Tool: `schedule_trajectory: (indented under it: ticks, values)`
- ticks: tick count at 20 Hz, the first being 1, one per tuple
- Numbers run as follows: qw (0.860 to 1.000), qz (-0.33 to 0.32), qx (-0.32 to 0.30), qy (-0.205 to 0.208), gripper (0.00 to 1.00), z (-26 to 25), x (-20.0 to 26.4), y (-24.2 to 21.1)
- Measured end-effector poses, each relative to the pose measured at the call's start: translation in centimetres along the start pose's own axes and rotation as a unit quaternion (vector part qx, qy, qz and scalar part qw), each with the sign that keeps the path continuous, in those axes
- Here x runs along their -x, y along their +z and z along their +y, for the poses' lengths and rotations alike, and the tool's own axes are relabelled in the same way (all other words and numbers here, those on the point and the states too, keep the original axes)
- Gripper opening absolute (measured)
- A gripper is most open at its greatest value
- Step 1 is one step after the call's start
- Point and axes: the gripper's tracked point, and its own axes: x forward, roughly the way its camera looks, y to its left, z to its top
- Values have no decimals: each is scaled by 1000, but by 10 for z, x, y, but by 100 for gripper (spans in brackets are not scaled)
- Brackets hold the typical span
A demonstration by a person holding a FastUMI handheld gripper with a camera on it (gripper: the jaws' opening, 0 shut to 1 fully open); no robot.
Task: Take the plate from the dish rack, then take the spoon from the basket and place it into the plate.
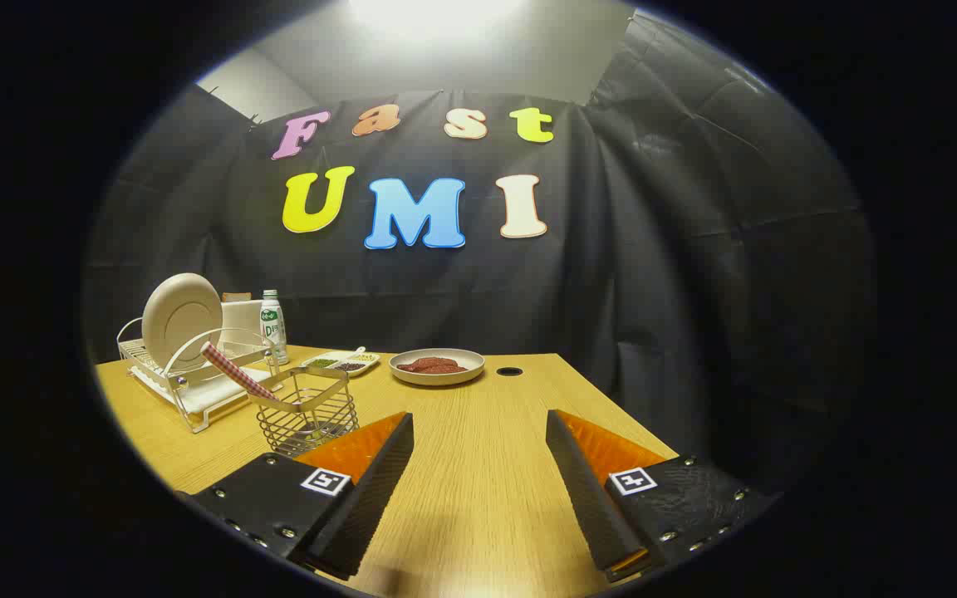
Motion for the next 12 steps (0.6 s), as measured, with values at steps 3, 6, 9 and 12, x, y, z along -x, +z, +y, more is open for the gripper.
schedule_trajectory:
  ticks: [3,6,9,12]
  values:
    - [1000,0,0,0,98,0,0,0]
    - [1000,0,0,0,97,0,0,0]
    - [1000,0,0,0,98,0,0,-1]
    - [1000,2,0,1,98,0,-1,-1]
